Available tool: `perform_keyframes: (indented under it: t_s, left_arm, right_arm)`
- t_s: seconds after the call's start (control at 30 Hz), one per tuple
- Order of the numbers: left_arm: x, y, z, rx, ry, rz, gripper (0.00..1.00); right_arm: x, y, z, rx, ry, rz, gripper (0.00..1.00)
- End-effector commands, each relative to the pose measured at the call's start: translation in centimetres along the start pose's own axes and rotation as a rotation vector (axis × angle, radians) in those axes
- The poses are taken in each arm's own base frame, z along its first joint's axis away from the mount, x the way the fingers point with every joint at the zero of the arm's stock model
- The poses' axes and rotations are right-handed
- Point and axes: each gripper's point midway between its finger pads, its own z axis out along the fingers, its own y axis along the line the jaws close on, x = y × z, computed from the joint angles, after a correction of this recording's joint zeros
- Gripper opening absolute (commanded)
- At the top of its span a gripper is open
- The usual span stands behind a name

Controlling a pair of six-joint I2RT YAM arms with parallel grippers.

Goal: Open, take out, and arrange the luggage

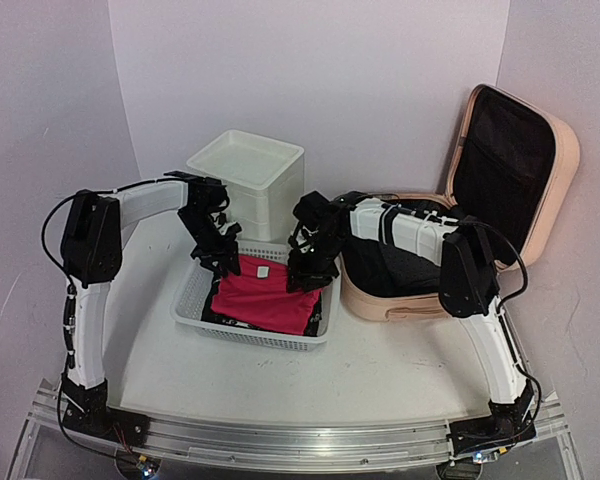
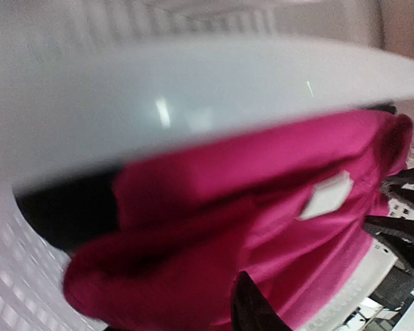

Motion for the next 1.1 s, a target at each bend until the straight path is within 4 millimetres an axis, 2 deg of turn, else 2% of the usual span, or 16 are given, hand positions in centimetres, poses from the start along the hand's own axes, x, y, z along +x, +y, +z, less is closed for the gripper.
perform_keyframes:
  t_s: [0.0,0.03,0.1,0.13,0.2,0.27,0.33,0.37,0.5,0.57,0.7,0.73,0.87,0.93,1.07]
  left_arm:
    - [-3.7,1.6,-1.2,-0.081,-0.108,0.082,0.41]
    - [-3.8,1.5,-1.3,-0.08,-0.111,0.088,0.42]
    - [-3.5,0.5,-3.0,-0.062,-0.14,0.098,0.44]
    - [-3.1,-0.2,-4.2,-0.051,-0.16,0.099,0.46]
    - [-2.2,-1.5,-6.9,-0.035,-0.212,0.114,0.51]
    - [-1.2,-2.6,-9.5,-0.027,-0.267,0.138,0.54]
    - [-0.5,-3.0,-11.9,-0.047,-0.327,0.151,0.6]
    - [-0.2,-3.2,-13.1,-0.056,-0.359,0.154,0.62]
    - [0.1,-3.7,-17.2,-0.073,-0.49,0.158,0.72]
    - [-0.2,-3.3,-19.0,-0.084,-0.553,0.136,0.77]
    - [-0.5,-1.8,-21.6,-0.066,-0.633,0.06,0.98]
    - [-0.5,-1.3,-22.2,-0.087,-0.652,0.042,0.99]
    - [-0.1,-0.6,-23.7,-0.14,-0.716,0.036,0.99]
    - [-0.3,-0.5,-23.9,-0.141,-0.731,0.041,0.99]
    - [-0.5,0.9,-23.8,-0.161,-0.732,0.004,0.99]
  right_arm:
    - [-3.3,-4.2,-1.6,0.276,-0.169,-0.06,0.45]
    - [-3.7,-3.9,-2.1,0.275,-0.18,-0.068,0.46]
    - [-4.6,-1.5,-4.6,0.218,-0.211,-0.09,0.5]
    - [-5.1,0.0,-6.8,0.179,-0.242,-0.09,0.58]
    - [-4.8,2.1,-10.8,0.125,-0.282,-0.087,0.72]
    - [-3.9,2.3,-14.2,0.116,-0.321,-0.063,0.84]
    - [-2.7,-0.1,-17.1,0.149,-0.352,0.029,0.95]
    - [-2.4,-2.1,-19.5,0.156,-0.386,0.104,0.98]
    - [-0.9,-10.1,-24.0,0.237,-0.506,0.368,0.98]
    - [-0.4,-14.0,-24.7,0.325,-0.583,0.509,0.98]
    - [1.7,-20.3,-22.9,0.326,-0.566,0.922,0.98]
    - [2.2,-21.7,-22.4,0.338,-0.564,1.004,0.98]
    - [2.8,-25.6,-22.0,0.465,-0.635,1.14,0.98]
    - [3.0,-27.4,-21.0,0.48,-0.618,1.217,0.98]
    - [2.9,-29.0,-18.4,0.437,-0.56,1.315,0.98]
